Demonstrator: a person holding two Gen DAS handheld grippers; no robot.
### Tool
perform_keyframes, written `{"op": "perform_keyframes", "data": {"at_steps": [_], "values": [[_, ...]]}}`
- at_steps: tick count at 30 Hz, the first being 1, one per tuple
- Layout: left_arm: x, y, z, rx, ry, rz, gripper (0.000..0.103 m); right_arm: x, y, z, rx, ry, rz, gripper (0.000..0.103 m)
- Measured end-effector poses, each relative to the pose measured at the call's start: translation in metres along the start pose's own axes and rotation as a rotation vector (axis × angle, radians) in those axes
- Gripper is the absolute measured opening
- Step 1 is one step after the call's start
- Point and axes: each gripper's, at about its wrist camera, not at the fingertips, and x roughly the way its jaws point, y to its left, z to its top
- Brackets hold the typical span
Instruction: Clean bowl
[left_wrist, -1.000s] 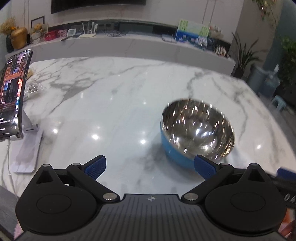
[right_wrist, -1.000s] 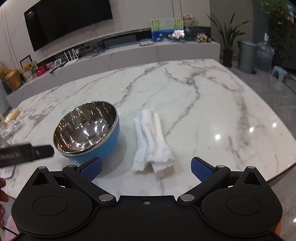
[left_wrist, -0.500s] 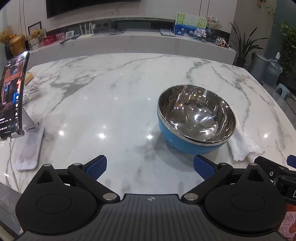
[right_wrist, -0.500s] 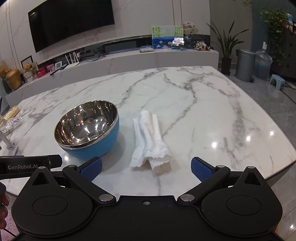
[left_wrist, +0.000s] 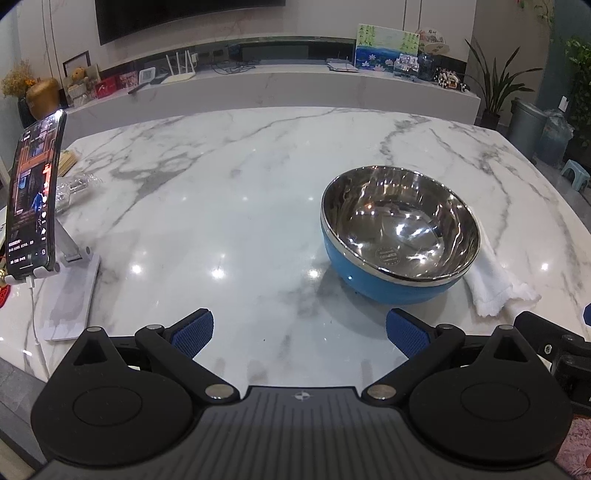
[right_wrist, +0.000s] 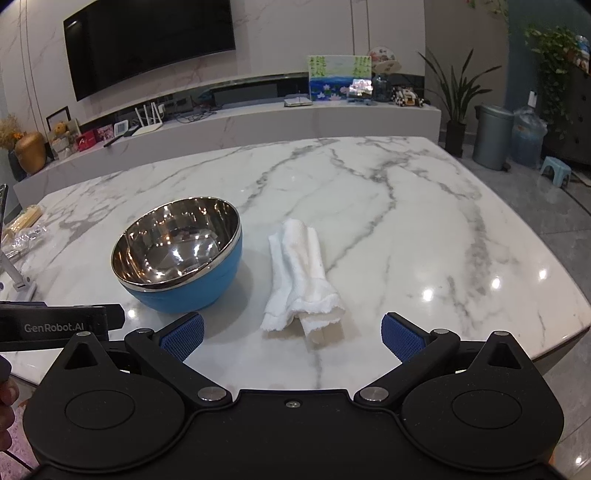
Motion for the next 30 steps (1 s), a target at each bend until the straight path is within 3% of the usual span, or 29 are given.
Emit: {"op": "perform_keyframes", "data": {"at_steps": [16, 30], "values": [[0.003, -0.001, -0.002, 0.020, 0.016, -0.007, 0.101, 0.001, 0.000, -0.002, -0.001, -0.001, -0.001, 0.102], [0.007, -0.015, -0.001, 0.069, 0.020, -0.086, 0.101, -0.005, -0.007, -0.001, 0.017, -0.023, -0.029, 0.102]]}}
